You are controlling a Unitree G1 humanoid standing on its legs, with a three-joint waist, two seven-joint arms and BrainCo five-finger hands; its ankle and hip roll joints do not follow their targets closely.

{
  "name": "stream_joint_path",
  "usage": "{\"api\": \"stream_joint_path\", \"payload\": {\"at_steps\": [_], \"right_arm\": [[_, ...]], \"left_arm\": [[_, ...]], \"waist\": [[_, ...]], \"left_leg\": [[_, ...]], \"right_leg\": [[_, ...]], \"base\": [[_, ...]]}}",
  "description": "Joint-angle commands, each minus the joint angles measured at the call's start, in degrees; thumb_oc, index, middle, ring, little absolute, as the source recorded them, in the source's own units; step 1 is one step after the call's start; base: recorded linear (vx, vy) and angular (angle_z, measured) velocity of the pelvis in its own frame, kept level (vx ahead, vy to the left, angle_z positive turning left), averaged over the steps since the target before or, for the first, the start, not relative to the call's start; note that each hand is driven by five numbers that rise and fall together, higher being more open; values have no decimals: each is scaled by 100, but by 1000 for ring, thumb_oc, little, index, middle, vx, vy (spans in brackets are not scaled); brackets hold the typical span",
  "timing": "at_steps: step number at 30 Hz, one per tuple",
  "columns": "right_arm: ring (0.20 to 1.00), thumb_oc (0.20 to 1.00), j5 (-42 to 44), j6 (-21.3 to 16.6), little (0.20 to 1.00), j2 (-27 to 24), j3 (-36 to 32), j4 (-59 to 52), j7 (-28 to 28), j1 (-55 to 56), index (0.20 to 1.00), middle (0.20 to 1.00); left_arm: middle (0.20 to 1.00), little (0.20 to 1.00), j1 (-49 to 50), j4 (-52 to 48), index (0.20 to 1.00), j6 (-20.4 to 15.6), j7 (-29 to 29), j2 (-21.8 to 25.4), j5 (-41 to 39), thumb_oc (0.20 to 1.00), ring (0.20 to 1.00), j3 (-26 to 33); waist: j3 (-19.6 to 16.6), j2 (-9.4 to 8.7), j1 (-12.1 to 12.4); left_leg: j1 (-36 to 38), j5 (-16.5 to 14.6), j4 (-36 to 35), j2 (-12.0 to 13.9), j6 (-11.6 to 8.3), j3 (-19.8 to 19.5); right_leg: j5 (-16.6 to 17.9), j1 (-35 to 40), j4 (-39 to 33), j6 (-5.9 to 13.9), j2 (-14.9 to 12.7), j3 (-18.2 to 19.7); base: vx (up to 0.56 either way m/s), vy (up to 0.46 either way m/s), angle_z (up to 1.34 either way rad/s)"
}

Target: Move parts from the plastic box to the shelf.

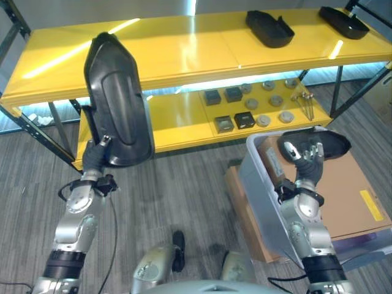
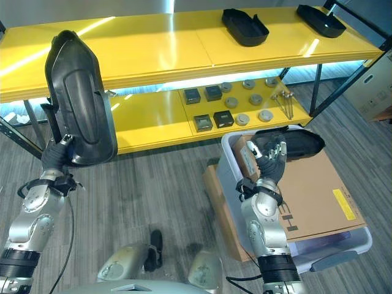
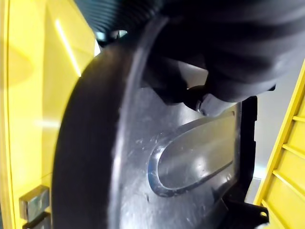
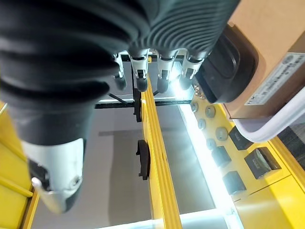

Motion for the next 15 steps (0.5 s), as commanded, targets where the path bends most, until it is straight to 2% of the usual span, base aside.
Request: {"api": "stream_joint_path", "payload": {"at_steps": [1,2,3,4,5,10,14,15], "right_arm": [[1000,1000,185,-457,1000,-247,-258,-81,100,-138,1000,1000],[1000,1000,254,-454,1000,-279,-327,-81,109,-114,1000,1000],[1000,1000,235,-334,1000,-260,-446,-185,158,-29,1000,1000],[1000,1000,233,-228,1000,-254,-580,-204,321,-3,1000,1000],[1000,1000,226,-226,1000,-266,-595,-191,332,-2,1000,1000],[1000,1000,224,-218,1000,-443,-658,-102,235,-180,1000,1000],[1000,1000,157,-113,1000,-542,-561,-101,252,-344,1000,1000],[1000,1000,158,-110,1000,-559,-529,-85,213,-370,1000,1000]], "left_arm": [[200,200,-281,-365,200,-371,129,69,188,200,200,-162],[200,200,-280,-336,200,-398,101,41,236,200,200,-209],[200,200,-169,-395,200,-427,75,-31,270,200,200,-231],[200,200,-51,-499,200,-433,69,-69,240,200,200,-187],[200,200,-35,-513,200,-431,61,-74,235,200,200,-187],[200,200,59,-695,200,-302,-10,-137,152,200,200,-232],[200,200,55,-653,200,-273,-3,-154,5,200,200,-251],[200,200,104,-668,200,-278,-69,-160,84,200,200,-237]], "waist": [[-300,-181,-210],[-256,-257,-329],[-181,-316,-486],[-253,-364,-425],[-268,-369,-419],[-524,-443,-317],[-608,-462,-257],[-632,-463,-239]], "left_leg": [[289,-246,-462,20,-324,-324],[368,-339,-420,-16,-346,-435],[529,-517,-332,11,-340,-589],[585,-485,-405,88,-442,-548],[590,-474,-414,96,-457,-559],[586,-387,-536,298,-666,-440],[487,-365,-499,440,-776,-335],[426,-365,-414,542,-834,-280]], "right_leg": [[1191,247,-2073,82,386,46],[1393,191,-2770,132,534,282],[1684,67,-3120,173,710,596],[1616,311,-3507,118,594,410],[1625,366,-3573,113,589,395],[1521,1023,-4269,-50,636,270],[1439,1248,-4539,-154,684,179],[1388,1327,-4591,-208,692,137]], "base": [[184,-235,48],[287,-297,57],[375,-346,122],[323,-267,129],[229,-204,99],[160,-159,20],[99,-154,25],[97,-152,32]]}}
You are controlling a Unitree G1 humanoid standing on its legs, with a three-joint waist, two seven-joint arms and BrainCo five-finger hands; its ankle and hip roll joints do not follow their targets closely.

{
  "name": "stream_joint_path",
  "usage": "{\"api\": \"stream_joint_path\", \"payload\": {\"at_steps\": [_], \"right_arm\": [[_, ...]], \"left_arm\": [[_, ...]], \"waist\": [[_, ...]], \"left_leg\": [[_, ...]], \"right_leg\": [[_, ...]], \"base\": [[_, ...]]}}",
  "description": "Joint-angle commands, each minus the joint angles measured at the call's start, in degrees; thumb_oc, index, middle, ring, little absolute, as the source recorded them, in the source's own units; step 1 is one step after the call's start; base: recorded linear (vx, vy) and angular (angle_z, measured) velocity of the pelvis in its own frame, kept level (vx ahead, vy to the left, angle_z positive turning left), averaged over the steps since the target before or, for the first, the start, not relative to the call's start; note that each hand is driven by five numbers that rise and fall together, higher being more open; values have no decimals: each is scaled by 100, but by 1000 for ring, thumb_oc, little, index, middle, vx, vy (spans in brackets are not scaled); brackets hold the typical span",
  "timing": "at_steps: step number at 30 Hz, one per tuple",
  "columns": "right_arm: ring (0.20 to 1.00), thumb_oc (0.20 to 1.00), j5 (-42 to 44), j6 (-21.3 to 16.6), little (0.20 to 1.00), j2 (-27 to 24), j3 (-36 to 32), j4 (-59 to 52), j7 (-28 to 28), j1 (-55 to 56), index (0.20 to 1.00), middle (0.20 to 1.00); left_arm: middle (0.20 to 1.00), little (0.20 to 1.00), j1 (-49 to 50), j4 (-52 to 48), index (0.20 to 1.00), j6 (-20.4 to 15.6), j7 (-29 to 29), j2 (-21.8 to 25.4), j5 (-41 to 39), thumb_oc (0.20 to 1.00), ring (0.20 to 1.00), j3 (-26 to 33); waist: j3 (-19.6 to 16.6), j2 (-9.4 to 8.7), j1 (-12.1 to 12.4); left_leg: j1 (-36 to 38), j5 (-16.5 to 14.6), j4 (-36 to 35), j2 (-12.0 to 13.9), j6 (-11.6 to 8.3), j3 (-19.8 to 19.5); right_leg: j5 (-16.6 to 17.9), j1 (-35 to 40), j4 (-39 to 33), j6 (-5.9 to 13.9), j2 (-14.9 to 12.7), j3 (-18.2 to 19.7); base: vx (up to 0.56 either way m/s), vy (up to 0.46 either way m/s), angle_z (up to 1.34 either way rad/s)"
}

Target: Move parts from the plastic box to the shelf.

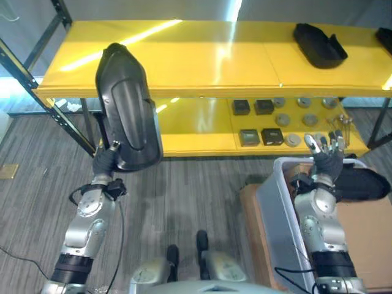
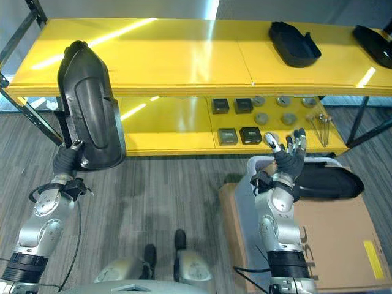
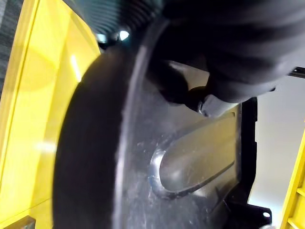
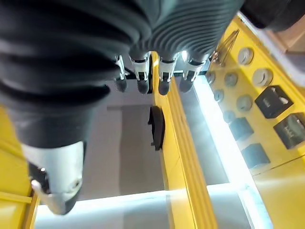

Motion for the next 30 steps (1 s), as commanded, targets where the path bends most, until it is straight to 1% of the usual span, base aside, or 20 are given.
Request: {"api": "stream_joint_path", "payload": {"at_steps": [1,4,8,10,11,12,13,14,15,17,19,21,22,24,25,26,27,28,29,30], "right_arm": [[1000,1000,-63,-180,1000,-323,-50,-98,-24,-20,1000,1000],[1000,1000,-74,-221,1000,-335,-64,-94,7,32,1000,1000],[1000,1000,-69,-227,1000,-387,-103,-84,131,35,1000,1000],[1000,1000,-37,-290,1000,-439,-120,-75,170,16,1000,1000],[1000,1000,-40,-321,1000,-463,-129,-83,160,16,1000,1000],[1000,1000,-54,-335,1000,-475,-134,-89,155,19,1000,1000],[1000,1000,-99,-449,1000,-476,-123,-107,146,58,1000,1000],[1000,1000,-122,-479,1000,-455,-123,-132,202,88,1000,1000],[1000,1000,-194,-512,1000,-426,-128,-160,240,118,1000,1000],[1000,1000,-375,-550,1000,-409,-155,-224,344,153,1000,1000],[1000,1000,-520,-506,1000,-504,-201,-379,427,187,1000,1000],[1000,1000,-529,-476,1000,-570,-237,-429,466,198,1000,1000],[1000,1000,-494,-403,1000,-766,-325,-502,573,256,1000,1000],[1000,1000,-486,-450,1000,-854,-335,-490,669,253,1000,1000],[1000,1000,-493,-472,1000,-876,-331,-487,680,249,1000,1000],[1000,1000,-493,-493,1000,-930,-328,-515,731,243,1000,1000],[1000,1000,-468,-554,1000,-988,-351,-504,784,213,1000,1000],[1000,1000,-468,-632,1000,-963,-348,-471,768,151,1000,1000],[1000,1000,-461,-671,1000,-948,-351,-482,726,156,1000,1000],[1000,1000,-384,-714,1000,-910,-365,-508,656,185,1000,1000]], "left_arm": [[200,200,-187,-491,200,-350,-185,120,-10,200,200,40],[200,200,-84,-527,200,-389,-212,116,-72,200,200,112],[200,200,-85,-523,200,-436,-126,125,-166,200,200,149],[200,200,-100,-507,200,-486,-71,135,-215,200,200,176],[200,200,-117,-515,200,-470,-58,137,-214,200,200,184],[200,200,-129,-515,200,-449,-58,142,-209,200,200,191],[200,200,-173,-489,200,-387,-100,139,-188,200,200,218],[200,200,-177,-455,200,-388,-134,119,-182,200,200,245],[200,200,-182,-424,200,-406,-138,100,-165,200,200,261],[200,200,-190,-394,200,-449,-121,95,-210,200,200,277],[200,200,-181,-413,200,-491,-33,100,-294,200,200,267],[200,200,-174,-406,200,-500,1,101,-307,200,200,267],[200,200,-117,-343,200,-549,24,78,-331,200,200,306],[200,200,-84,-299,200,-588,-1,42,-305,200,200,340],[200,200,-84,-289,200,-601,4,33,-294,200,200,342],[200,200,-103,-255,200,-629,22,18,-268,200,200,369],[200,200,-133,-189,200,-703,-78,62,-295,200,200,410],[200,200,-180,-193,200,-735,-103,122,-259,200,200,409],[200,200,-221,-190,200,-727,-163,142,-226,200,200,415],[200,200,-292,-211,200,-704,-252,154,-177,200,200,414]], "waist": [[-467,-66,-19],[-475,-57,-28],[-472,-63,-70],[-446,-63,-98],[-400,-63,-115],[-366,-57,-124],[-252,-18,-172],[-224,15,-202],[-214,51,-237],[-202,115,-285],[-166,209,-309],[-140,247,-308],[-76,296,-301],[-32,325,-285],[-14,330,-283],[30,370,-289],[57,382,-299],[65,402,-278],[82,431,-277],[136,471,-277]], "left_leg": [[-357,-63,-57,593,-348,227],[-450,-68,142,721,-423,293],[-568,-188,586,818,-438,361],[-720,-144,1135,880,-446,483],[-885,-31,1589,940,-470,547],[-991,61,1827,984,-490,562],[-1306,326,2356,1178,-559,612],[-1368,403,2323,1249,-579,631],[-1354,448,2122,1285,-586,673],[-1241,564,1383,1290,-594,740],[-1185,991,341,1332,-678,660],[-1217,1259,-20,1407,-740,589],[-1338,1647,-644,1651,-842,439],[-1408,1676,-900,1779,-873,362],[-1415,1676,-918,1801,-880,352],[-1460,1645,-881,1902,-903,304],[-1353,1374,-803,1933,-844,341],[-1288,1245,-741,1956,-847,327],[-1288,1223,-658,1973,-883,363],[-1323,1169,-381,1970,-940,368]], "right_leg": [[-415,-99,-12,393,86,-3],[-502,-61,34,323,79,-89],[-611,-84,147,253,55,-144],[-681,-132,246,185,32,-216],[-712,-133,308,127,40,-255],[-727,-122,342,91,57,-271],[-792,-59,461,-13,149,-316],[-833,-46,530,-29,189,-324],[-872,-34,581,-17,207,-325],[-942,8,639,32,206,-302],[-1009,116,669,73,209,-227],[-1046,185,694,78,213,-185],[-1170,325,840,89,175,-111],[-1288,353,1059,115,93,-82],[-1334,345,1143,120,65,-70],[-1440,316,1361,141,-22,-37],[-1565,245,1583,207,-175,8],[-1625,163,1714,291,-311,3],[-1646,106,1787,328,-388,-43],[-1680,33,1950,378,-548,-96]], "base": [[108,-150,24],[75,-95,14],[44,-57,8],[3,-47,0],[-4,-70,-2],[55,-112,11],[100,-86,28],[156,-22,43],[155,97,32],[203,208,11],[240,261,11],[286,265,18],[388,353,16],[355,371,2],[327,420,-20],[310,491,-46],[315,592,-49],[193,480,-60],[162,463,-69],[188,452,-70]]}}
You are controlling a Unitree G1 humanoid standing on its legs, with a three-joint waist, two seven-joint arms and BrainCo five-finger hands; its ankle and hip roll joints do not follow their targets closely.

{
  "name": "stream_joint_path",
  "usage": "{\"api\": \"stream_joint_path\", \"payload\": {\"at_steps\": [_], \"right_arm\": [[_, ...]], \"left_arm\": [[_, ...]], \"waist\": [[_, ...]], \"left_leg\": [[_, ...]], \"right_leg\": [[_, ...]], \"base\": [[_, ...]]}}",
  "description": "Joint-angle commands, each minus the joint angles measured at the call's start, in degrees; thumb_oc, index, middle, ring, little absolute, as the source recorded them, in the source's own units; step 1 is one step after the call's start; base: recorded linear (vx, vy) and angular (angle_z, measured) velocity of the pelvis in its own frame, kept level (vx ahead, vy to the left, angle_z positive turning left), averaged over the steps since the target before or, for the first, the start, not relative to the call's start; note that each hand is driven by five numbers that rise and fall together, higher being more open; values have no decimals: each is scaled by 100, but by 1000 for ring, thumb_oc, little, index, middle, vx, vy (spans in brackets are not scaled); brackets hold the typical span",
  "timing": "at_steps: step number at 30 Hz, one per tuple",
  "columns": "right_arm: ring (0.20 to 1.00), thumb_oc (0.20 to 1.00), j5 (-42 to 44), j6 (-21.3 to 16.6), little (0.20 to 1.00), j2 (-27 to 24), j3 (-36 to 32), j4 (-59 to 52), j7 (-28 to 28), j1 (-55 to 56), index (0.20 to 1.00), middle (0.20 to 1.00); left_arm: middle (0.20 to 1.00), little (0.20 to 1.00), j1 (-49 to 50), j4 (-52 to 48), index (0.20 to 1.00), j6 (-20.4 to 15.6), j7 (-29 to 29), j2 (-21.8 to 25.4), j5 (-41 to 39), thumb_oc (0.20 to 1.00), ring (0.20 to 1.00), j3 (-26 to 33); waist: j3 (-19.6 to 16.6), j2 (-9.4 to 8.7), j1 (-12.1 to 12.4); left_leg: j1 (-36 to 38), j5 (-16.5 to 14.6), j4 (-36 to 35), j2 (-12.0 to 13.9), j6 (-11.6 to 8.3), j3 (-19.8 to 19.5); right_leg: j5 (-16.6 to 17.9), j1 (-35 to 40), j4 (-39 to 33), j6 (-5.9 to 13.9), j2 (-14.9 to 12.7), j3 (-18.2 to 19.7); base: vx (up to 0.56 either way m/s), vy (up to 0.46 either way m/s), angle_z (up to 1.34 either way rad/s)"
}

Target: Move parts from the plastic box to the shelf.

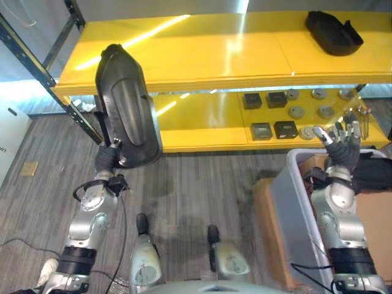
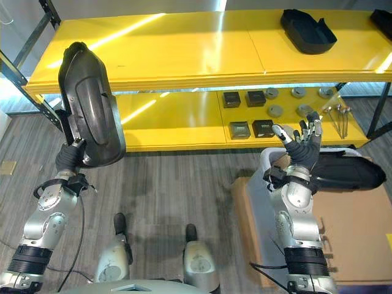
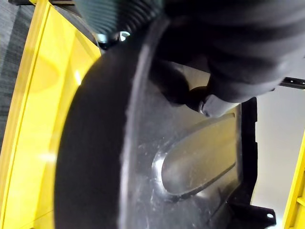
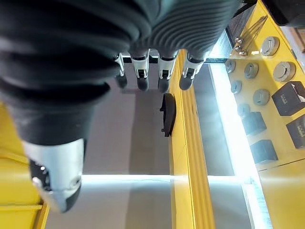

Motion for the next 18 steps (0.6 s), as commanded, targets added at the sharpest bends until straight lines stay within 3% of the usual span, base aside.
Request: {"api": "stream_joint_path", "payload": {"at_steps": [1,2,4,6,9,10,13,16,18], "right_arm": [[1000,1000,-7,-535,1000,-13,-21,-482,-101,140,1000,1000],[1000,1000,209,-473,1000,57,-42,-494,-128,190,1000,1000],[1000,1000,215,-474,1000,122,-44,-467,-80,216,1000,1000],[1000,1000,218,-602,1000,395,14,-651,-20,453,1000,1000],[1000,1000,84,-669,1000,540,30,-734,-34,455,1000,1000],[1000,1000,11,-495,1000,658,87,-817,-62,431,1000,1000],[1000,1000,45,-584,1000,692,212,-838,-207,283,1000,1000],[1000,1000,349,-658,1000,786,615,-797,43,-102,1000,1000],[1000,1000,359,-752,1000,749,705,-768,210,-268,1000,1000]], "left_arm": [[200,200,-15,-687,200,-587,-197,224,46,200,200,289],[200,200,-78,-686,200,-526,-191,259,2,200,200,247],[200,200,-170,-683,200,-487,-132,321,-83,200,200,197],[200,200,-263,-776,200,-323,-61,351,-68,200,200,115],[200,200,-248,-883,200,-229,-57,361,-119,200,200,103],[200,200,-181,-972,200,-198,-60,332,-10,200,200,96],[200,200,-164,-1026,200,-246,-10,330,48,200,200,52],[200,200,-349,-985,200,-486,150,259,122,200,200,-143],[200,200,-425,-976,200,-577,183,232,180,200,200,-206]], "waist": [[-311,0,49],[-256,-25,42],[-261,-33,52],[-231,-59,85],[-231,-96,148],[-234,-97,200],[-234,-78,232],[-97,-95,265],[-55,-155,327]], "left_leg": [[-325,1119,-257,131,-234,-9],[-389,833,358,1,-196,4],[-502,664,666,-108,-135,39],[-572,266,1127,-480,72,76],[-489,116,1088,-692,266,127],[-261,77,815,-854,433,252],[-31,133,404,-999,550,331],[336,277,-350,-1159,607,523],[373,325,-502,-1205,599,549]], "right_leg": [[-866,382,1057,239,-45,-516],[-928,456,1209,342,-305,-515],[-873,536,1170,438,-475,-531],[-687,627,1341,517,-966,-628],[-430,562,1507,502,-1178,-663],[-134,343,1897,541,-1272,-724],[-131,174,1923,545,-1058,-753],[-92,-280,1333,542,-409,-933],[-121,-263,854,530,-168,-1046]], "base": [[299,608,-58],[227,444,-23],[205,411,-4],[345,656,14],[160,354,-7],[109,318,-59],[30,185,-56],[-105,72,-49],[-121,-97,-40]]}}
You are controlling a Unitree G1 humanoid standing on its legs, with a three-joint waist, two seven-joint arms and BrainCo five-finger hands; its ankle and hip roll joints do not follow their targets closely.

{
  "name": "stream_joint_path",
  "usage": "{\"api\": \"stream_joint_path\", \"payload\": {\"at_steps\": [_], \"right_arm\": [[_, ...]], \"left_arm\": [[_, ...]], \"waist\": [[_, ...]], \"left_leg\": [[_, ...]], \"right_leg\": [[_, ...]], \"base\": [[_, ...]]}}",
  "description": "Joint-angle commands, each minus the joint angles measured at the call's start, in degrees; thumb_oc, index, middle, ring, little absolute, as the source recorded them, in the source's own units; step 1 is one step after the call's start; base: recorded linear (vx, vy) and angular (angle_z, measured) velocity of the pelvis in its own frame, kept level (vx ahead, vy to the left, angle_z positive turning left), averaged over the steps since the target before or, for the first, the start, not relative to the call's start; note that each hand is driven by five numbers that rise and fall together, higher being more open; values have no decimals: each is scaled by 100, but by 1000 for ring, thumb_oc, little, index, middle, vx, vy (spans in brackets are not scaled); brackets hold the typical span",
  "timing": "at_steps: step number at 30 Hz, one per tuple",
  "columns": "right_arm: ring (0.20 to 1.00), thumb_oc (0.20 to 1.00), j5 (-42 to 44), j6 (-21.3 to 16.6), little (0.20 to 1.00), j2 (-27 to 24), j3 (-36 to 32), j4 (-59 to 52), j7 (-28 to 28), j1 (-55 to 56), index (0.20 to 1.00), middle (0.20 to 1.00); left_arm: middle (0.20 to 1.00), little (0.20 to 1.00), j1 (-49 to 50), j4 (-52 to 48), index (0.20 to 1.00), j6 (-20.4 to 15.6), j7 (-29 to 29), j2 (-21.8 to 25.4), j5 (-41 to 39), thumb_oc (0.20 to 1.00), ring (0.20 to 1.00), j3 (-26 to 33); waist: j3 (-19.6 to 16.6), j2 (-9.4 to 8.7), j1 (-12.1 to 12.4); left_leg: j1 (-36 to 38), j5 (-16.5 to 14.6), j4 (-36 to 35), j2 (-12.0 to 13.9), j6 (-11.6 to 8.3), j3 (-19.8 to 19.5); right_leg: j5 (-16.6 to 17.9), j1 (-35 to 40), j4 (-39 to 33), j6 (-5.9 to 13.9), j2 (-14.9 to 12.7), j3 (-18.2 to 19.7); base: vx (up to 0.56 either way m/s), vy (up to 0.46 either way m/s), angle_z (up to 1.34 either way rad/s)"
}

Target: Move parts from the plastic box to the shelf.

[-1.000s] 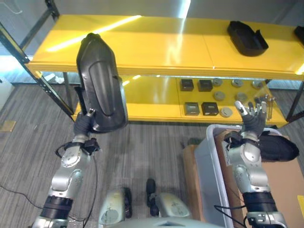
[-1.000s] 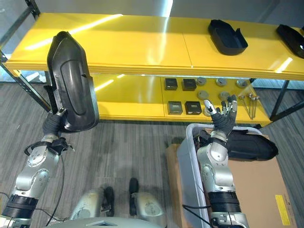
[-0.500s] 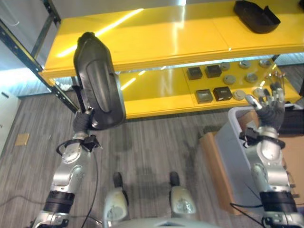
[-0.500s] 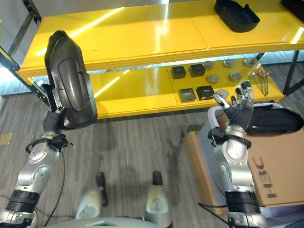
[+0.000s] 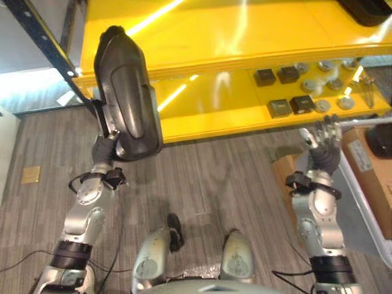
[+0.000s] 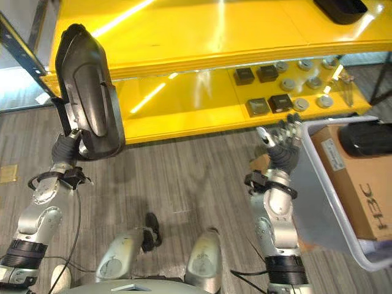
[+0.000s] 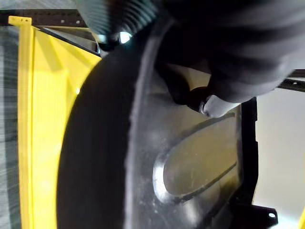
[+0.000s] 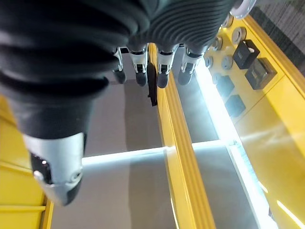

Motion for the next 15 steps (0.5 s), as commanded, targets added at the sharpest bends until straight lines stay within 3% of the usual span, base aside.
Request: {"api": "stream_joint_path", "payload": {"at_steps": [1,7,15], "right_arm": [[1000,1000,110,-501,1000,-300,-19,124,255,-334,1000,1000],[1000,1000,40,-704,1000,-370,66,361,283,-368,1000,1000],[1000,1000,28,-630,1000,-321,27,389,432,-235,1000,1000]], "left_arm": [[200,200,-236,-684,200,-686,-7,-145,256,200,200,-64],[200,200,-173,-671,200,-612,-158,-181,345,200,200,-72],[200,200,34,-570,200,-605,-471,-152,264,200,200,7]], "waist": [[-305,20,24],[-528,-137,200],[-768,-159,209]], "left_leg": [[313,-206,-392,48,-453,-656],[266,-66,-662,0,-529,-809],[440,-37,-867,62,-621,-742]], "right_leg": [[466,562,-983,65,313,-200],[680,875,-1860,18,563,-236],[736,1121,-2219,-39,658,-300]], "base": [[-32,-116,15],[-7,-155,27],[30,-50,10]]}}
